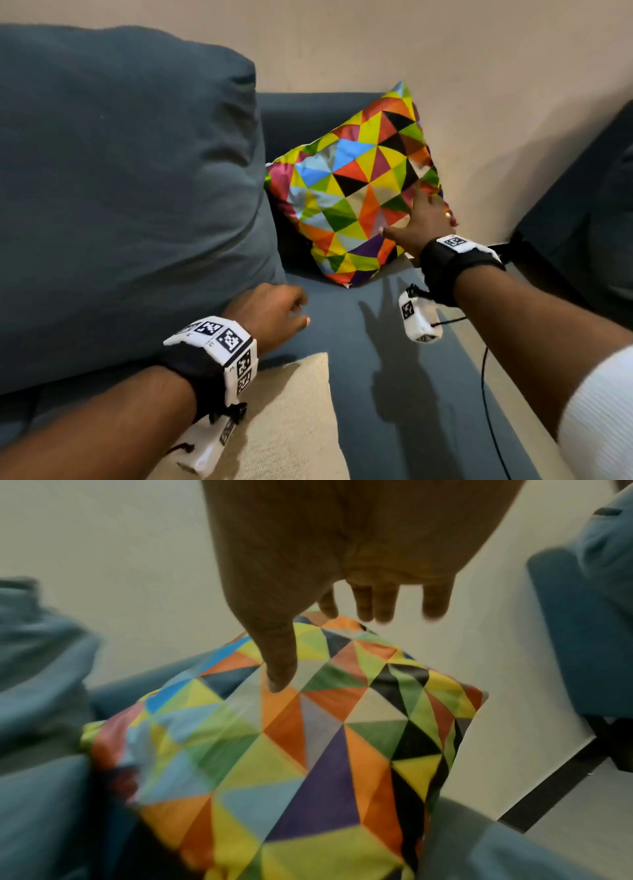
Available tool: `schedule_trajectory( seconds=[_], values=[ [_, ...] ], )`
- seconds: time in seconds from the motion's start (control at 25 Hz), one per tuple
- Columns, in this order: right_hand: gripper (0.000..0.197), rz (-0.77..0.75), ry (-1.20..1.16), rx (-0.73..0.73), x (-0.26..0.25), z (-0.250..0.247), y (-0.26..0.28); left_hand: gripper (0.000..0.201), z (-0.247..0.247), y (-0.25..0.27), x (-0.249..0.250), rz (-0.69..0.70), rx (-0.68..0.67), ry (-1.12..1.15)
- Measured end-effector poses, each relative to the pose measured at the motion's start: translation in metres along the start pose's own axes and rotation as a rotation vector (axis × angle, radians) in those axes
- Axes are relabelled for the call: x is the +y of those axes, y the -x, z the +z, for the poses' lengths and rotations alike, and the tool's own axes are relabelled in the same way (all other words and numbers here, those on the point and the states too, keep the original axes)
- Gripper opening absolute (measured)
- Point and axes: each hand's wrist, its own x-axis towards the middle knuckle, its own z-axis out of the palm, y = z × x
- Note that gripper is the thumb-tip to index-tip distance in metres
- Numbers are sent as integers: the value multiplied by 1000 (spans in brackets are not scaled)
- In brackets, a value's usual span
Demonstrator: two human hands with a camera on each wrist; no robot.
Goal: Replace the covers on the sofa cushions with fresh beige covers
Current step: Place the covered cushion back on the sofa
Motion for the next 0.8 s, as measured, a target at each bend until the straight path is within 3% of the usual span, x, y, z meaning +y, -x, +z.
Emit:
schedule_trajectory(
  seconds=[0.12, 0.32, 0.4, 0.48, 0.64, 0.8],
  values=[
    [123, 155, 57, 73, 12, -18, -64, 28, 12, -18, -5, -7, -69, -23],
    [147, 102, -216, -135, 19, 4, -120, 37, 32, -20, -26, -87, -220, -21],
    [145, 123, -222, -165, 18, 15, -125, 45, 36, -16, -33, -101, -272, -27],
    [130, 111, -165, -179, 19, 17, -127, 49, 38, -11, -40, -113, -289, -40],
    [57, 18, 24, -59, 27, 1, -108, 51, 41, 1, -44, -111, -277, -16],
    [41, -72, -187, -20, 32, -3, -65, 54, 46, 16, -43, -90, -281, -48]
  ],
)
